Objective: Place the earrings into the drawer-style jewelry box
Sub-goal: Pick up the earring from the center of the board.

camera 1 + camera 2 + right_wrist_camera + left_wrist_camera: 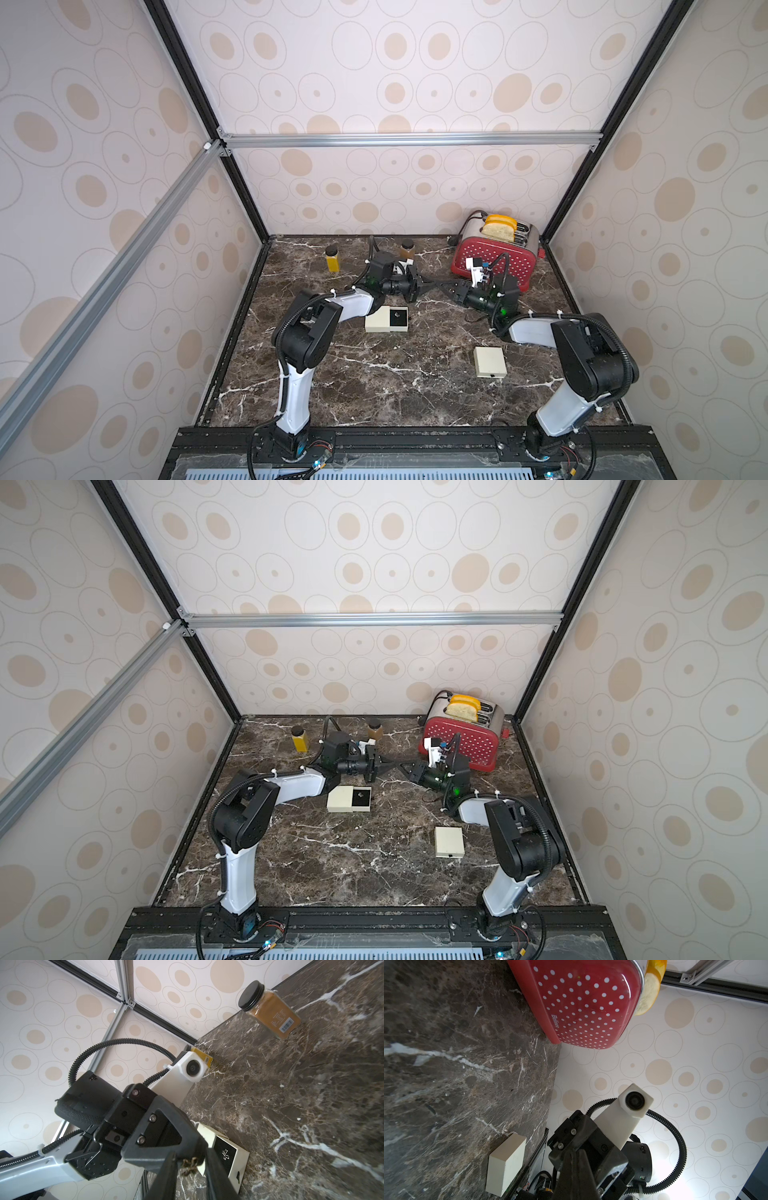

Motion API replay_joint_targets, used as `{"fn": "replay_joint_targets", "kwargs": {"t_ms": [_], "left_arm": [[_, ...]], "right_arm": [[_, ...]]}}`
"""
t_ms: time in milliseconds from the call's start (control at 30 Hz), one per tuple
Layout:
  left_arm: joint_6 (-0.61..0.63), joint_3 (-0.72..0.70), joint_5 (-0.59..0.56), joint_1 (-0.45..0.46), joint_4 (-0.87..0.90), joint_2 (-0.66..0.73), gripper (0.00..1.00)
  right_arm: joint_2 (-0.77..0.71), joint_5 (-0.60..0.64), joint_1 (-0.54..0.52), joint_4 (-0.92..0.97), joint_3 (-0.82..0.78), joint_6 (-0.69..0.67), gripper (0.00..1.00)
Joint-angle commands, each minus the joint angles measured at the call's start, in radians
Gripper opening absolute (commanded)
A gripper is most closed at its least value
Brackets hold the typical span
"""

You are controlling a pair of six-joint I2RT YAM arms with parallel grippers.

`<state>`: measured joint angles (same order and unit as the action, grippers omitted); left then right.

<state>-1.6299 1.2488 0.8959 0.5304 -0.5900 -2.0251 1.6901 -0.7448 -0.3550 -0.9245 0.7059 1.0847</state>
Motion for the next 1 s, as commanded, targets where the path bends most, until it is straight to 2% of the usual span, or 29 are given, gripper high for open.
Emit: {"fn": "replay_joint_targets", "kwargs": {"t_ms": [0,233,500,567,700,800,967], "left_arm": [[-0.032,0.001,0.029,0.0,-0.058,0.033,0.0],[-0.044,-0.008,0.029,0.001,-0.075,0.032,0.0],[-0.045,-0.015,0.029,0.01,-0.079,0.022,0.0],[-0.042,-0.02,0.029,0.014,-0.079,0.017,0.0],[-0.035,-0.037,0.025,0.019,-0.077,0.012,0.0],[-0.025,-0.052,0.018,0.019,-0.072,0.014,0.0],[0.008,-0.063,0.013,0.024,-0.051,0.024,0.02]], "right_arm": [[0.017,-0.013,-0.013,-0.049,0.024,0.027,0.25],[0.019,-0.013,-0.022,-0.04,0.032,0.027,0.19],[0.002,0.0,-0.041,0.021,0.049,0.01,0.17],[-0.012,0.016,-0.048,0.094,0.06,-0.013,0.15],[-0.065,0.078,-0.078,0.379,0.113,-0.111,0.0],[-0.1,0.134,-0.102,0.545,0.14,-0.176,0.0],[-0.121,0.183,-0.128,0.687,0.175,-0.214,0.0]]}}
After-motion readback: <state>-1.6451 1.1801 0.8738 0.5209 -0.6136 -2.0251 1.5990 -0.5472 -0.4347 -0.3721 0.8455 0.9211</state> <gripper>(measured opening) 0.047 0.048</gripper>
